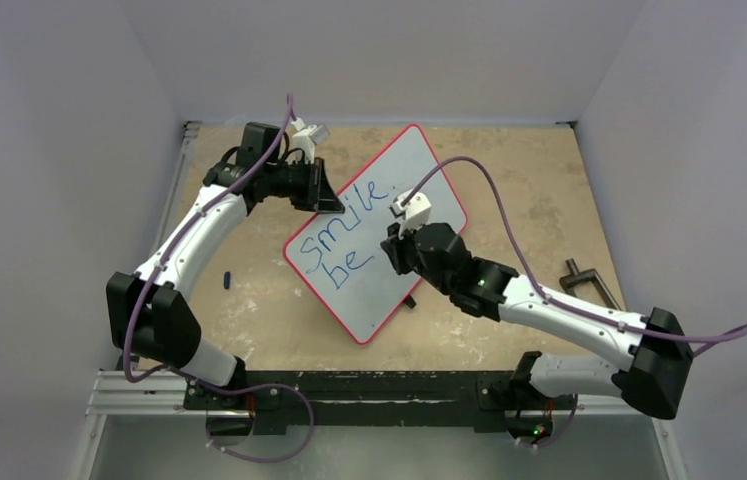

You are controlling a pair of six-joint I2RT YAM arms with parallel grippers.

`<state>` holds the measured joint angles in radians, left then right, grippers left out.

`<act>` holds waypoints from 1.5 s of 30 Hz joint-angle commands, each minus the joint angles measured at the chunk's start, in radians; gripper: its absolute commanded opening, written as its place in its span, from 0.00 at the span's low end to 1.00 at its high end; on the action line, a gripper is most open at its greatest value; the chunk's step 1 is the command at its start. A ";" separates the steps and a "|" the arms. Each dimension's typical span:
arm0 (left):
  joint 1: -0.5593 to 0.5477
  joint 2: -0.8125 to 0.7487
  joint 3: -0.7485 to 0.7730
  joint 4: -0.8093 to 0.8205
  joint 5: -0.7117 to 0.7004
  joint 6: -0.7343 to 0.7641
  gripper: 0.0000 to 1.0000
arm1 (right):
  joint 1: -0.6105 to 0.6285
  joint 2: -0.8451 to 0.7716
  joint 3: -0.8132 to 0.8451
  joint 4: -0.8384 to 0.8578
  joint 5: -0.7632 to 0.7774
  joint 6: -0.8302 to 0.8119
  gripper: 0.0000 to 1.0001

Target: Write a sentence on the whiteboard

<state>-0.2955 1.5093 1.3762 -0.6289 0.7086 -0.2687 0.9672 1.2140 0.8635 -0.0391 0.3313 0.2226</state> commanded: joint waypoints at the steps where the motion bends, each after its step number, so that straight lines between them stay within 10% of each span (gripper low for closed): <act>1: 0.004 -0.055 0.014 0.089 -0.023 0.021 0.00 | -0.005 -0.118 -0.001 0.075 0.059 -0.019 0.00; 21: 0.004 -0.061 0.011 0.098 -0.010 0.011 0.00 | -0.005 -0.296 -0.182 0.148 -0.211 0.008 0.00; 45: 0.008 -0.035 0.002 0.117 0.016 -0.012 0.00 | -0.005 -0.142 -0.299 0.368 -0.463 0.060 0.00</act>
<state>-0.2958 1.5085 1.3758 -0.6220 0.7139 -0.2741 0.9646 1.0691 0.5667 0.2264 -0.1020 0.2684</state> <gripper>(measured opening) 0.050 0.092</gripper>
